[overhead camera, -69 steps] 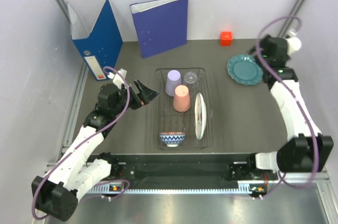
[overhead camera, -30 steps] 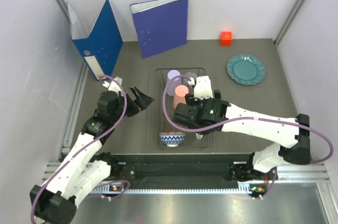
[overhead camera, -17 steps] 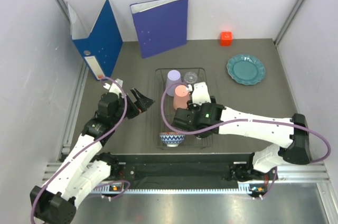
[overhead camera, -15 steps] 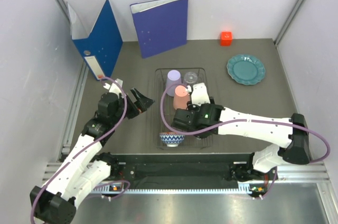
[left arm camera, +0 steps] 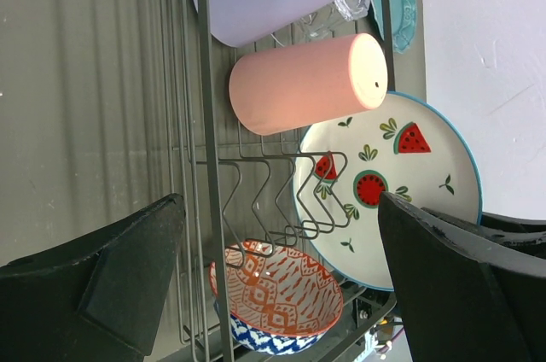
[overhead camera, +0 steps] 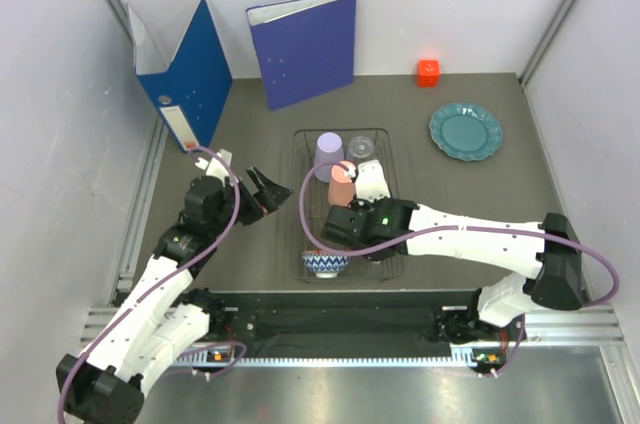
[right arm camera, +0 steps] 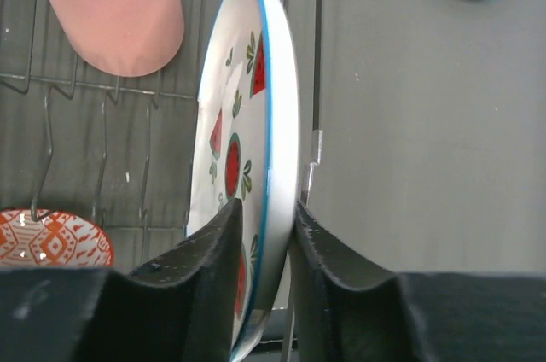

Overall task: Unload the mixed dishes from the dish rack
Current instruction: Pick up the plate from the dish rack.

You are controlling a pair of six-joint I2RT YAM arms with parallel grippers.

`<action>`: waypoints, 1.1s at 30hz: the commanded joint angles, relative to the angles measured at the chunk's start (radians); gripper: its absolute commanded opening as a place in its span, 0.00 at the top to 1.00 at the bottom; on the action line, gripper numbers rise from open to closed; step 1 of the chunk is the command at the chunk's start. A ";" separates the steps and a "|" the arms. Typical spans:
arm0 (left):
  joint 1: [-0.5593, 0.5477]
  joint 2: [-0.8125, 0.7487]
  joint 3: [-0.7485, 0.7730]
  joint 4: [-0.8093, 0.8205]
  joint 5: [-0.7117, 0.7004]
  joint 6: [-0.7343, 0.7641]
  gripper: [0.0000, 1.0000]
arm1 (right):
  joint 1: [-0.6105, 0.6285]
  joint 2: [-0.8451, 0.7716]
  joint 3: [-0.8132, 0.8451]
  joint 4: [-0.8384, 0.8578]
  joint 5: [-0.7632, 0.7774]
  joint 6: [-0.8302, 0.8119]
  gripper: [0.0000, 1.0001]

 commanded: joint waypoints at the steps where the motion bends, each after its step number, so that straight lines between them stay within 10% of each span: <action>1: -0.005 -0.019 -0.004 0.027 -0.004 0.001 0.01 | -0.008 -0.005 0.002 0.032 0.005 -0.014 0.76; 6: -0.005 -0.015 -0.004 0.028 -0.004 0.001 0.01 | -0.010 -0.018 0.006 0.021 0.016 -0.005 1.00; 33: -0.007 0.001 0.020 0.027 -0.012 0.015 0.01 | -0.003 -0.077 0.321 -0.128 0.119 -0.084 1.00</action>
